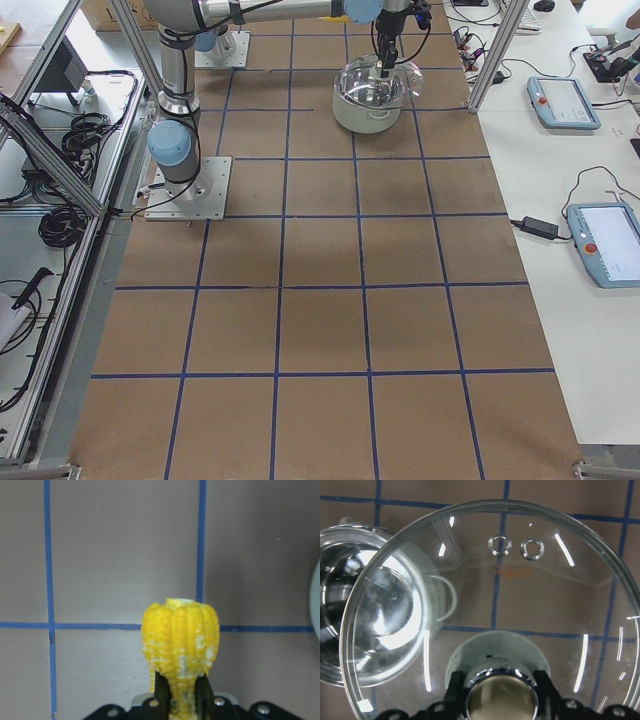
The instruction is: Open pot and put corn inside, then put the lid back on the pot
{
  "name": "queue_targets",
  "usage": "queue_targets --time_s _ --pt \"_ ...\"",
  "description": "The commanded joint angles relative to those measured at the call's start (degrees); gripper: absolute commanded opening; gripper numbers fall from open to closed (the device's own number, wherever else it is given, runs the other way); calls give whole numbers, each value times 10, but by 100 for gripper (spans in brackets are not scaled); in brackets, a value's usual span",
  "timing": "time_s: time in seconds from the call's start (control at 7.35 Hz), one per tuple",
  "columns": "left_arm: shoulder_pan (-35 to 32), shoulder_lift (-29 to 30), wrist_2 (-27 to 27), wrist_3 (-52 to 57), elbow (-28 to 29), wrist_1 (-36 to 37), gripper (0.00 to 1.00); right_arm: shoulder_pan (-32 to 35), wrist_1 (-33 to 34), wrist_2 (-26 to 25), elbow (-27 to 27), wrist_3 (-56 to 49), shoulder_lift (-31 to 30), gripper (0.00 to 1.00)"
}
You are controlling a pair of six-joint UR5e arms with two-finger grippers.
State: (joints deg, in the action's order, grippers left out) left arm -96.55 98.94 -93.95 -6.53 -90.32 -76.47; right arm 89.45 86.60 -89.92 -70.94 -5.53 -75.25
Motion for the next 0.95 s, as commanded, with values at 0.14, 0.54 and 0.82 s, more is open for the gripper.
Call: queue_targets --time_s 0.14,0.54,0.82 --pt "-72 34 61 -82 59 14 8 -145 -45 -3 -27 -151 -39 37" --pt "-93 123 82 -169 60 74 8 -147 -7 -2 -78 -147 -49 36" --pt "-119 139 71 -190 60 93 7 -148 -7 -1 -81 -146 -47 36"
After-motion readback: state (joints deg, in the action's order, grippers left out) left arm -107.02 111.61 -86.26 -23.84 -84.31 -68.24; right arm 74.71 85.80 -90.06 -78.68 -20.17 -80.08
